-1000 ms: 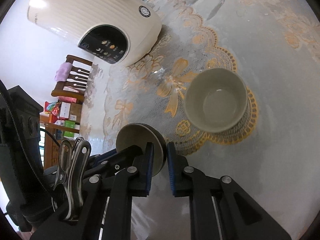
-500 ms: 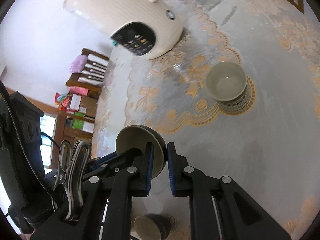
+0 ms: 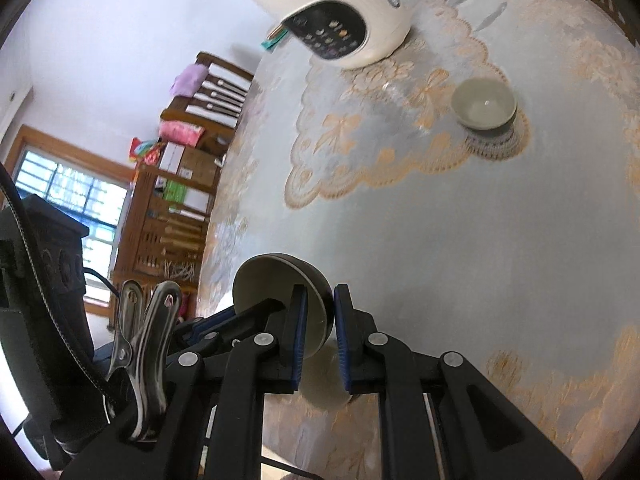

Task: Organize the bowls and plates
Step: 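Lift the bowl with the left gripper and carry it to the bowl stack, then lower the bowl into the bowl stack and open the left gripper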

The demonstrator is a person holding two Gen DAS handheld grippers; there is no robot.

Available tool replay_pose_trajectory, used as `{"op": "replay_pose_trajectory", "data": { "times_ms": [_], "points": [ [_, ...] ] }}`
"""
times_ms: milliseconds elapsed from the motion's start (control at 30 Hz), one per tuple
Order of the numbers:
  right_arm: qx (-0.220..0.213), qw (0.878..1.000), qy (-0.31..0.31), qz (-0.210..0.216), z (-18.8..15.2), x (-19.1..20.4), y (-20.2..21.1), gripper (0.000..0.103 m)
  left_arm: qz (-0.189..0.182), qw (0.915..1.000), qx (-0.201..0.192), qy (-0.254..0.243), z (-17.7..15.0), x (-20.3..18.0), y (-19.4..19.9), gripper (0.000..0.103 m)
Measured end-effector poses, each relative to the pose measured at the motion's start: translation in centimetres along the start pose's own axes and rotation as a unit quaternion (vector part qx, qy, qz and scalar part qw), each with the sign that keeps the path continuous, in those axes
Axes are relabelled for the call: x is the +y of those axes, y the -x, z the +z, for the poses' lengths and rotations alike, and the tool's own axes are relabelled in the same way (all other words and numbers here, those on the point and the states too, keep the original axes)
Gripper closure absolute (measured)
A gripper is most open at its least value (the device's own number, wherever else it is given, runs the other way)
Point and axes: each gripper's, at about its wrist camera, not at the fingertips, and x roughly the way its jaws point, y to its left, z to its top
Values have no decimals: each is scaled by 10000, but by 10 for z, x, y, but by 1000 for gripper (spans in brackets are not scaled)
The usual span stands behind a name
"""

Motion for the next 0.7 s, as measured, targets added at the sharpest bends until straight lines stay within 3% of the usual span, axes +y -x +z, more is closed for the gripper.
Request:
{"op": "replay_pose_trajectory", "data": {
  "times_ms": [700],
  "points": [
    [496,9985,59,-209,-37,-7,-21,87,-97,9983,261,504,-47,22,-18,95]
  ]
}}
